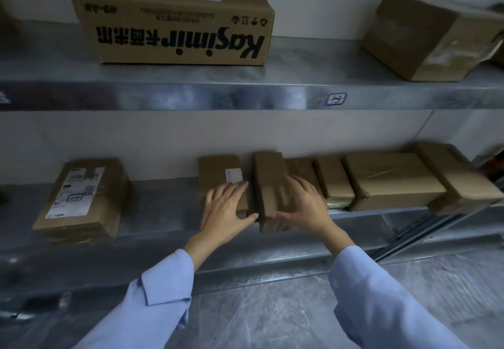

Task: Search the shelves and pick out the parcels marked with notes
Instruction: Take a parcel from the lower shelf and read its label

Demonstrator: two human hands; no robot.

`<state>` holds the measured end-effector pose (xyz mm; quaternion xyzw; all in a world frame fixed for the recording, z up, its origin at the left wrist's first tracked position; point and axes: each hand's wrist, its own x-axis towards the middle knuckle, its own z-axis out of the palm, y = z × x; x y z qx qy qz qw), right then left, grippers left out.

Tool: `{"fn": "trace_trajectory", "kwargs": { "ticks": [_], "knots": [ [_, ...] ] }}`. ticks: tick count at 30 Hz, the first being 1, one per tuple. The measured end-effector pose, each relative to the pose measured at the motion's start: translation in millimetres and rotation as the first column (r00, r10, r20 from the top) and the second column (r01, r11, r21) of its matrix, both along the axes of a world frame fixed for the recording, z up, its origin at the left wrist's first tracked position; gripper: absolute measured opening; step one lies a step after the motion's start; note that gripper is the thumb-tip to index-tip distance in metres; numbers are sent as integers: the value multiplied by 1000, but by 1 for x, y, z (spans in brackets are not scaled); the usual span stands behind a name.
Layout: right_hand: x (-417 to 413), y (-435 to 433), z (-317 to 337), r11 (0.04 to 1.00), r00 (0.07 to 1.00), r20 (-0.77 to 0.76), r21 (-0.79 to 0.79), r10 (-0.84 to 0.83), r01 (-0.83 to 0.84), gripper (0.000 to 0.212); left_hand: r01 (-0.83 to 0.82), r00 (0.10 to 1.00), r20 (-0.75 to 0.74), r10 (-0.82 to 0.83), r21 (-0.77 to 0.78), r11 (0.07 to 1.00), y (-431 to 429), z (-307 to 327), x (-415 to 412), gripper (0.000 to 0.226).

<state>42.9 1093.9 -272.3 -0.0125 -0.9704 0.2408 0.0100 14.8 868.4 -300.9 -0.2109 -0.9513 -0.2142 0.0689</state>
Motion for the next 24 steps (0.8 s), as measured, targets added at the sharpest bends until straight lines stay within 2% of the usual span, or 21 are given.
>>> {"fn": "trace_trajectory", "kwargs": {
  "ticks": [6, 13, 18, 24],
  "knots": [
    [1, 37, -10, 992, 987, 94, -7, 128, -128, 120, -46, 994, 97, 47, -14, 999, 36, -5, 11, 87],
    [-8, 48, -26, 971, 965, 107, -20, 239, -239, 112, -152, 981, 114, 156, -43, 988, 56, -6, 17, 90],
    [-11, 50, -34, 963, 960, 95, -86, 264, -256, 112, -178, 976, 109, 186, -78, 981, 62, -3, 18, 93],
    [-15, 48, -39, 950, 973, 86, -249, 214, -187, 102, -202, 970, 125, 210, -79, 976, 69, 0, 17, 92]
  ]
}}
